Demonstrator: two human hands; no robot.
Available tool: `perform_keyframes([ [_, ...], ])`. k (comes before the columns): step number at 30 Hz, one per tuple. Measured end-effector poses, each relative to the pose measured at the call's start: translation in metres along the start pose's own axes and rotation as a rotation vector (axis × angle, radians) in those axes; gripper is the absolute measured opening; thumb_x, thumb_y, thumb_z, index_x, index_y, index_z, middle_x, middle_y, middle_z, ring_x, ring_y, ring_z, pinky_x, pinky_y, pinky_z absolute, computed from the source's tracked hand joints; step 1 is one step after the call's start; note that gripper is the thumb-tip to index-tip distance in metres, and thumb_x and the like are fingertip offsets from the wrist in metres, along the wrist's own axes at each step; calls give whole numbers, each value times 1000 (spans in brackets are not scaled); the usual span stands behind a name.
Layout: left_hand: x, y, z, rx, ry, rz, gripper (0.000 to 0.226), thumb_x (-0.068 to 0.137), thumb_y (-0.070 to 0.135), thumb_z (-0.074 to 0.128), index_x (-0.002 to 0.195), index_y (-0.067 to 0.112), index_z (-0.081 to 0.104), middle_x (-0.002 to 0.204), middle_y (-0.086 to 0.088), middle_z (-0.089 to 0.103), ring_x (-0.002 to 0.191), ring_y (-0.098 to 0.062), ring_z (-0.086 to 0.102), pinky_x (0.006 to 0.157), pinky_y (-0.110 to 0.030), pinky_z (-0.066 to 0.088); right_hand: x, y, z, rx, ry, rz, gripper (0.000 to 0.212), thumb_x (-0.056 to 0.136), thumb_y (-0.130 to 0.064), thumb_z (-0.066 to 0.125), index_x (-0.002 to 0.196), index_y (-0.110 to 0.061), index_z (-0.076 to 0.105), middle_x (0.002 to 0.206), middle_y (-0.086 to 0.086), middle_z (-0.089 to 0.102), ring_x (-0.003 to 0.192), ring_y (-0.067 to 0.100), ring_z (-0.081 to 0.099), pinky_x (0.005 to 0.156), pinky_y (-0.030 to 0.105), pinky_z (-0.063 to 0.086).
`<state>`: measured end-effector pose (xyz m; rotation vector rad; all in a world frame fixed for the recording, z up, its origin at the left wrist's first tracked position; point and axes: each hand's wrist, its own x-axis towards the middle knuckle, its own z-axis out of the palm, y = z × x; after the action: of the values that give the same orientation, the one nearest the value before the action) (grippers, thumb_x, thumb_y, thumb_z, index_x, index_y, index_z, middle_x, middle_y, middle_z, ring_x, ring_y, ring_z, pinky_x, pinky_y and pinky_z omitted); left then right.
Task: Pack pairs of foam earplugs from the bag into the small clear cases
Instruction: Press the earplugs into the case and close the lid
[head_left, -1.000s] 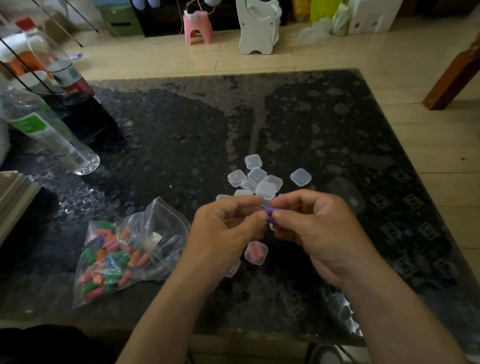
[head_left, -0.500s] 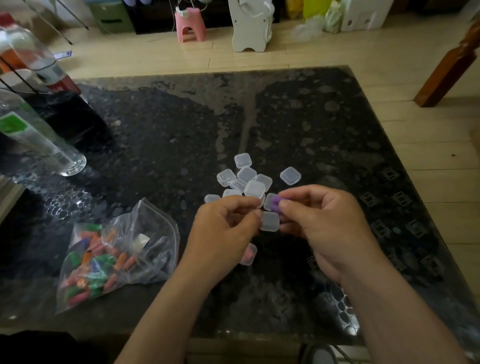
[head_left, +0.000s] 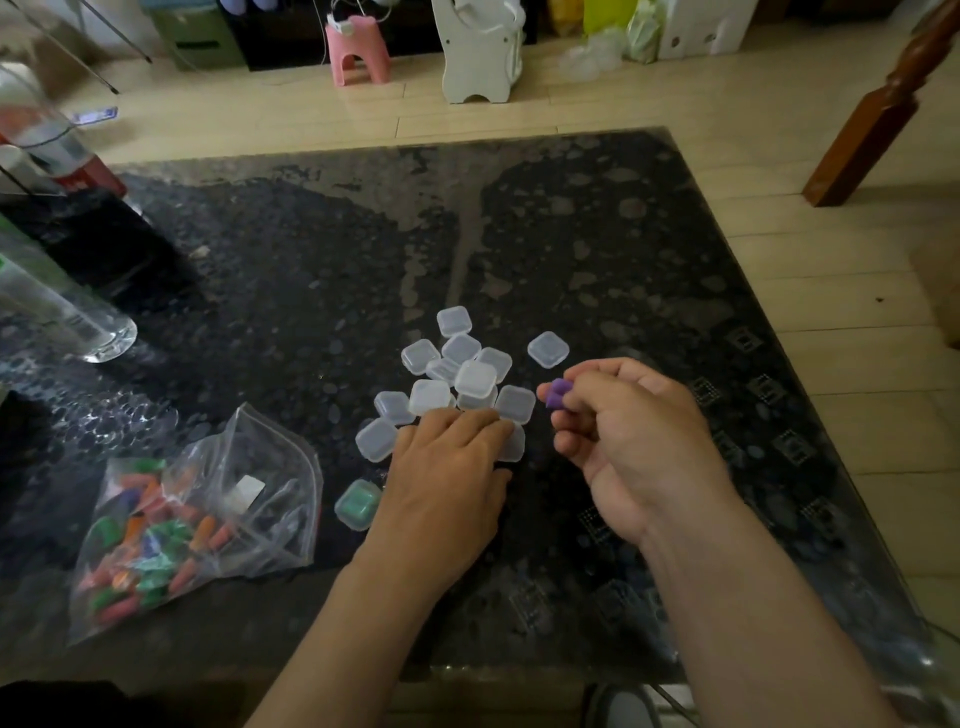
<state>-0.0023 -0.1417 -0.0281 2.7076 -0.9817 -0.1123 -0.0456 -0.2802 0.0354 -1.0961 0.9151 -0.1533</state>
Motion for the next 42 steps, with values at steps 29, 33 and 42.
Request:
perform_keyframes([
  [29,-16,-22,-30,-620,467,-39,33,89,3,72,119,15,75,120,7,72,106,2,67,88,-6,48,-15,12,24,-374,-300,56,19,90,-35,66,87,-16,70,60,-4,45,50,10,37,43,25,23],
  [33,-18,-31,-34,-651,433,9,33,86,-1,74,116,14,76,110,12,70,98,3,67,82,-7,50,-15,17,29,-373,-350,8,20,94,-32,65,79,-20,70,58,-3,43,47,8,36,39,23,23],
  [42,-19,-38,-42,-761,407,-17,25,84,15,80,109,17,76,107,7,68,93,-7,70,77,-16,57,-10,22,27,-323,-486,-99,29,81,-33,71,79,-4,66,63,5,37,51,15,29,41,24,18],
])
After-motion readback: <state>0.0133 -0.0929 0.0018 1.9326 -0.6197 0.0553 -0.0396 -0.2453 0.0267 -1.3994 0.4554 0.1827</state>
